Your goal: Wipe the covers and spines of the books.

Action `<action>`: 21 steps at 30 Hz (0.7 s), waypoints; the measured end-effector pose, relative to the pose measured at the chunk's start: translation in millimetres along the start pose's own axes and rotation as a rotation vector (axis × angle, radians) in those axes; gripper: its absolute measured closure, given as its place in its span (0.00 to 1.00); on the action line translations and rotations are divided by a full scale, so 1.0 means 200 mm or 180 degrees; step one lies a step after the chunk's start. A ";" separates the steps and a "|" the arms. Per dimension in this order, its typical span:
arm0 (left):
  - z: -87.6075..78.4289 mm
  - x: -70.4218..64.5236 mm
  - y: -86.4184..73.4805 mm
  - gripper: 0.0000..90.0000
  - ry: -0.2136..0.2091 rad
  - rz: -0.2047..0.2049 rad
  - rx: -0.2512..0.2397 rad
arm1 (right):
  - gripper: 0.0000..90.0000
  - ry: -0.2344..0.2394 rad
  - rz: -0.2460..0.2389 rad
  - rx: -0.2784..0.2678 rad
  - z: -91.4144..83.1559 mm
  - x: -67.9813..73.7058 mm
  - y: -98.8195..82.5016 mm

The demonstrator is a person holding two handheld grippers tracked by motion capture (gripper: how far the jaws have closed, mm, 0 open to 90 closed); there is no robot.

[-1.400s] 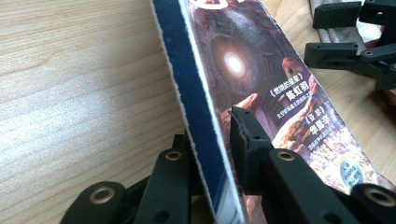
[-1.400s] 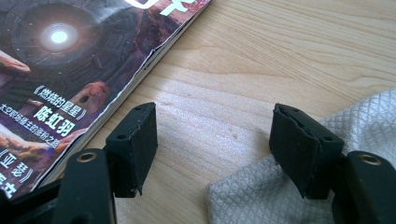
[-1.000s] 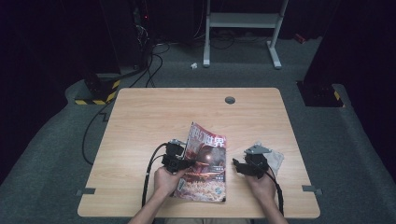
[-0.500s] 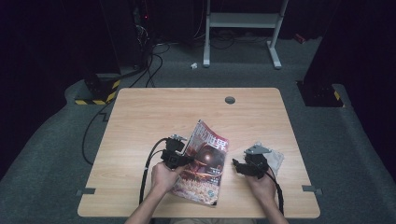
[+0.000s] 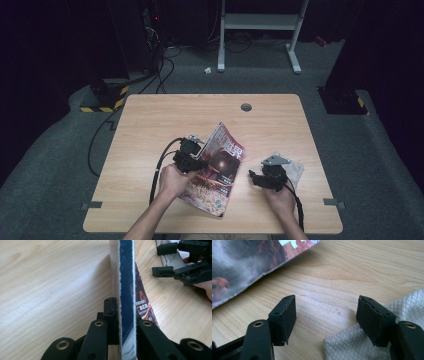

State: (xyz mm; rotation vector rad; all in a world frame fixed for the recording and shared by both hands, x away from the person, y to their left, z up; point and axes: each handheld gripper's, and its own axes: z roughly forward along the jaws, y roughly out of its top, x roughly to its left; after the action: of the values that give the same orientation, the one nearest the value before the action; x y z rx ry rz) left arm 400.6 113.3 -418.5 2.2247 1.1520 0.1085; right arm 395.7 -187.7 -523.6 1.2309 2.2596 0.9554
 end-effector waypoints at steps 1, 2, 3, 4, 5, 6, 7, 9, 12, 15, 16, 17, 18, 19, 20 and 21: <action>-0.02 0.00 0.01 0.93 0.0016 0.0053 -0.0015 | 0.36 -0.0001 0.0002 0.0001 0.00 0.00 0.00; -0.04 0.00 0.01 0.93 0.0020 0.0081 -0.0024 | 0.36 -0.0001 -0.0001 0.0000 0.00 0.00 0.00; -0.06 0.01 0.02 0.93 0.0025 0.0116 -0.0032 | 0.36 -0.0001 0.0003 -0.0001 0.00 0.00 0.00; -0.07 0.01 0.02 0.93 0.0039 0.0152 -0.0035 | 0.36 -0.0004 0.0003 0.0000 0.00 0.00 0.00; -0.09 0.01 0.03 0.93 0.0049 0.0194 -0.0026 | 0.36 -0.0004 0.0001 0.0001 0.00 0.00 0.00; -0.10 0.01 0.03 0.93 0.0057 0.0236 -0.0016 | 0.36 -0.0003 0.0006 0.0001 0.00 0.00 0.00; -0.11 0.01 0.04 0.93 0.0076 0.0285 -0.0001 | 0.36 -0.0003 0.0005 0.0001 0.00 0.00 0.00; -0.13 0.02 0.06 0.93 0.0084 0.0337 0.0029 | 0.36 -0.0003 0.0004 0.0002 0.00 0.00 0.00; -0.15 0.02 0.09 0.93 0.0084 0.0445 0.0077 | 0.36 -0.0004 0.0005 0.0005 0.00 0.00 0.00; -0.18 0.01 0.12 0.93 0.0096 0.0574 0.0125 | 0.36 0.0004 0.0001 0.0004 0.00 0.01 0.00; -0.19 0.01 0.12 0.93 0.0098 0.0616 0.0143 | 0.36 0.0006 -0.0002 0.0004 0.00 0.01 0.00; -0.19 0.01 0.13 0.93 0.0104 0.0657 0.0161 | 0.36 0.0008 -0.0004 0.0003 0.00 0.01 0.00; -0.20 0.01 0.14 0.93 0.0102 0.0674 0.0170 | 0.36 0.0011 -0.0009 0.0000 0.00 0.01 0.00; -0.20 0.00 0.14 0.93 0.0112 0.0717 0.0193 | 0.37 0.0012 -0.0013 0.0001 0.00 0.01 0.00; -0.21 0.00 0.15 0.93 0.0112 0.0764 0.0221 | 0.38 0.0014 -0.0013 0.0001 0.00 0.01 0.00; -0.21 -0.01 0.16 0.93 0.0104 0.0807 0.0251 | 0.39 0.0027 -0.0037 -0.0010 0.00 0.01 0.00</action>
State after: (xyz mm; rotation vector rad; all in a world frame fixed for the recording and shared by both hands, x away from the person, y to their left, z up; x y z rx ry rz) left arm 407.9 119.0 -367.1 2.4396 0.8996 0.2075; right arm 393.9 -186.7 -523.5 1.2133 2.2686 0.9614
